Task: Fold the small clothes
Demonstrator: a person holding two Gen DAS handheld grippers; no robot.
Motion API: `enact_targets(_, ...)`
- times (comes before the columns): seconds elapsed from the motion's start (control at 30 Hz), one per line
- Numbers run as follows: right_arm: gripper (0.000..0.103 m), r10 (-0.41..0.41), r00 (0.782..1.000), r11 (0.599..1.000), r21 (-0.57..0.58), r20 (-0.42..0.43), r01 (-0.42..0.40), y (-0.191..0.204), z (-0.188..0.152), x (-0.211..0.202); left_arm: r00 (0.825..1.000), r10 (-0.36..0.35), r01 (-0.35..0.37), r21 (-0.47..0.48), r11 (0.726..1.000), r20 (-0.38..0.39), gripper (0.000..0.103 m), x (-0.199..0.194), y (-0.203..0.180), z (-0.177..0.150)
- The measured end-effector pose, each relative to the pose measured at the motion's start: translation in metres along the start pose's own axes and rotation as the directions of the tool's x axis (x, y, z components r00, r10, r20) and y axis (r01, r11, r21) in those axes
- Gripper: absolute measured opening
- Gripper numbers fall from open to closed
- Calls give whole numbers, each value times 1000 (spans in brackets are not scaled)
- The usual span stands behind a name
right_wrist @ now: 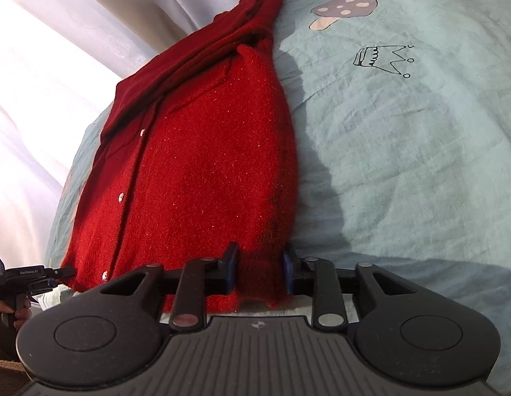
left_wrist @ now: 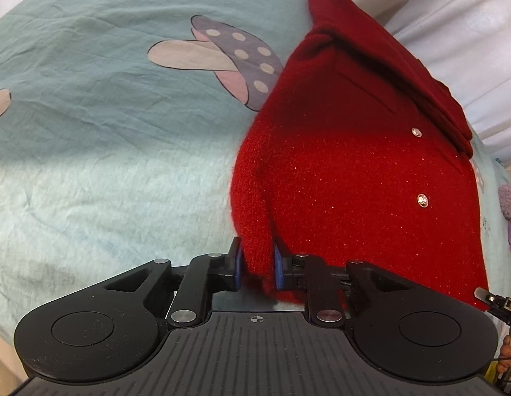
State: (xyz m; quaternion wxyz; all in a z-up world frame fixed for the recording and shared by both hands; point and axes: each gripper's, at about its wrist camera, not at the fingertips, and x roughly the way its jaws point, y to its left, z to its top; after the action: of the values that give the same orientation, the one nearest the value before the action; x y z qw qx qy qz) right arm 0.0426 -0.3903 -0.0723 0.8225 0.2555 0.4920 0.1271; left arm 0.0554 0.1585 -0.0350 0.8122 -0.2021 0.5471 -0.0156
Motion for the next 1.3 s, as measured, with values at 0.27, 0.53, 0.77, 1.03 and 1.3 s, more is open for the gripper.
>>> enact_targets(0.27, 16, 96, 994, 993, 57, 50, -99, 3, 16, -11, 982, -178, 180, -37, 983, 65, 13, -22, -15, 18)
enact_targets(0.53, 15, 162, 959, 985, 17, 231, -171, 30, 83, -19, 947, -237, 234, 40, 971, 219, 13, -38, -53, 94)
enact_targets(0.77, 15, 19, 958, 999, 29, 286, -29, 32, 153, 26, 965, -70, 85, -48, 995, 253, 14, 16, -60, 158)
enact_targets(1.03, 52, -121, 959, 991, -27, 256, 133, 23, 168, 63, 972, -10, 11, -2, 1000, 234, 36, 46, -50, 157)
enact_targets(1.3, 62, -96, 962, 982, -137, 254, 134, 25, 163, 55, 955, -99, 98, 18, 995, 280, 59, 29, -18, 156)
